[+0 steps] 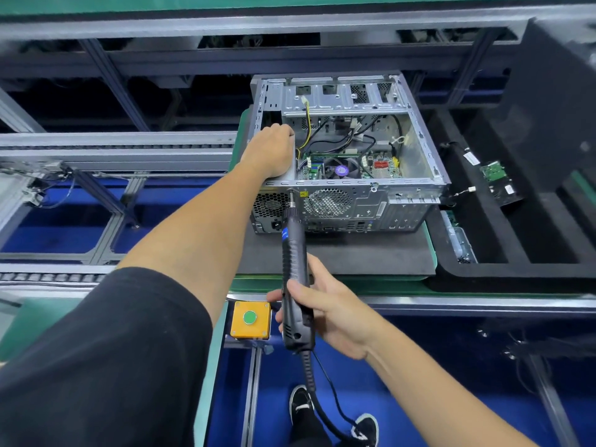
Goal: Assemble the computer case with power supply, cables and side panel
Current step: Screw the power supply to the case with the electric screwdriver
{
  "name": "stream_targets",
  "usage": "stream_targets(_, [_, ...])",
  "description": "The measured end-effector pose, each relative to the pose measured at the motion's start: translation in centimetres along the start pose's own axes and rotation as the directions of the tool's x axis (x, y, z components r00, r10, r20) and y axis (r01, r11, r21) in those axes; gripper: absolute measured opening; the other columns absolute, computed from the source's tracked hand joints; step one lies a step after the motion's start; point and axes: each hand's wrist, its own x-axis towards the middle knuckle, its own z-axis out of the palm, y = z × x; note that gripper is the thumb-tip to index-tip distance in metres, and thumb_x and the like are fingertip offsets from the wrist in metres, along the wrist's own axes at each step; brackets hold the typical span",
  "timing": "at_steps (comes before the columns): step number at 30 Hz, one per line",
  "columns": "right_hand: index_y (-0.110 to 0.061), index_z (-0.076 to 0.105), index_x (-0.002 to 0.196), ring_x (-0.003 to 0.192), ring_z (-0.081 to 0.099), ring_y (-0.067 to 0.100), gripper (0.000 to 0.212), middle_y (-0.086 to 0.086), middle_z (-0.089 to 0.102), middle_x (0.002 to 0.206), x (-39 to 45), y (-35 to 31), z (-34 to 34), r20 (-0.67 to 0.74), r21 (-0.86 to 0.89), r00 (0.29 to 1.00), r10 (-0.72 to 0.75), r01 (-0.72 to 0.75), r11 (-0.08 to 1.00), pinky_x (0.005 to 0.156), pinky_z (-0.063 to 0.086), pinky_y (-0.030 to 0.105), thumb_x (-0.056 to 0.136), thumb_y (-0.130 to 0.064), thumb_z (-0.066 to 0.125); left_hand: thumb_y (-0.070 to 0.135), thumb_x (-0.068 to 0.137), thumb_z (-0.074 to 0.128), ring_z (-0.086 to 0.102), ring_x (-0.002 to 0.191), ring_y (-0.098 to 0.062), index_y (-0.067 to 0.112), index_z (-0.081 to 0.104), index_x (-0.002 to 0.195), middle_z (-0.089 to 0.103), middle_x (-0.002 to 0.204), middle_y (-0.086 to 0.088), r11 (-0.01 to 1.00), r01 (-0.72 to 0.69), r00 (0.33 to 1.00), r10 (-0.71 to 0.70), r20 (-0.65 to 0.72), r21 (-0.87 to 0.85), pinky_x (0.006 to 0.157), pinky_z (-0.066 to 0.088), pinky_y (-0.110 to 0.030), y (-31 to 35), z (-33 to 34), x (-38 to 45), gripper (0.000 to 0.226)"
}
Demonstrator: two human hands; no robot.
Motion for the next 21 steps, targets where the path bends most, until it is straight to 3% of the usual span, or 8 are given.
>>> stream_targets(2, [-0.053, 0.051, 0.125, 0.073, 0.055, 0.021, 0.040, 0.011, 0.069, 0.098, 0.2, 1.1, 0.6, -0.069, 0.077, 0.997, -0.029, 0.035, 0.996, 0.068, 0.048, 0.036, 0.094, -0.033, 0.065, 0.027, 0.104, 0.027, 0.050, 0.110, -0.032, 0.008, 0.050, 0.128, 0.053, 0.125, -0.014, 1.000, 0.000, 1.000, 0.000, 0.000, -0.001, 0.089, 0.039, -0.040, 0.0, 0.0, 0.0, 0.038])
stream_targets(5, [-0.054, 0.057, 0.119, 0.068, 0.054, 0.019, 0.036, 0.008, 0.056, 0.085, 0.6, 1.9, 1.1, -0.106, 0.201, 0.993, -0.055, 0.076, 0.977, 0.063, 0.051, 0.034, 0.095, -0.029, 0.064, 0.027, 0.104, 0.027, 0.050, 0.110, -0.032, 0.008, 0.050, 0.129, 0.053, 0.126, -0.015, 1.000, -0.003, 1.000, 0.003, -0.004, 0.005, 0.091, 0.040, -0.042, 0.1, 0.0, 0.0, 0.039])
stream_targets(8, [-0.051, 0.049, 0.129, 0.068, 0.061, 0.025, 0.051, 0.010, 0.051, 0.087, 0.9, 1.8, 1.7, -0.088, 0.262, 0.996, -0.033, 0.055, 0.964, 0.068, 0.058, 0.041, 0.092, -0.021, 0.067, 0.027, 0.105, 0.027, 0.050, 0.110, -0.033, 0.008, 0.050, 0.128, 0.053, 0.126, -0.015, 1.000, -0.004, 1.000, 0.004, -0.003, 0.010, 0.090, 0.039, -0.042, 0.0, 0.0, 0.0, 0.038])
stream_targets(10, [-0.050, 0.044, 0.134, 0.064, 0.057, 0.027, 0.063, 0.013, 0.048, 0.090, 1.1, 1.6, 1.9, -0.099, 0.248, 0.995, -0.021, 0.045, 0.968, 0.063, 0.057, 0.041, 0.085, -0.018, 0.066, 0.027, 0.105, 0.027, 0.050, 0.110, -0.032, 0.008, 0.050, 0.128, 0.053, 0.125, -0.015, 1.000, -0.006, 1.000, 0.006, -0.002, 0.015, 0.088, 0.038, -0.040, 0.0, 0.1, 0.0, 0.038])
stream_targets(15, [-0.046, 0.042, 0.137, 0.060, 0.055, 0.029, 0.085, 0.016, 0.044, 0.095, 1.0, 1.0, 2.1, -0.047, 0.316, 0.999, -0.009, 0.023, 0.949, 0.059, 0.054, 0.041, 0.064, -0.003, 0.046, 0.028, 0.104, 0.028, 0.050, 0.110, -0.033, 0.008, 0.050, 0.128, 0.053, 0.125, -0.015, 1.000, -0.012, 1.000, 0.013, -0.001, 0.018, 0.090, 0.039, -0.041, 0.0, 0.1, 0.0, 0.038])
stream_targets(21, [-0.040, 0.033, 0.144, 0.057, 0.054, 0.030, 0.100, 0.016, 0.045, 0.089, 1.0, 0.8, 2.4, -0.058, 0.307, 0.998, 0.015, 0.004, 0.952, 0.058, 0.054, 0.038, 0.053, 0.001, 0.041, 0.028, 0.104, 0.028, 0.050, 0.110, -0.034, 0.008, 0.050, 0.127, 0.053, 0.125, -0.016, 1.000, 0.002, 1.000, -0.003, 0.006, 0.028, 0.088, 0.039, -0.042, 0.0, 0.2, 0.1, 0.038])
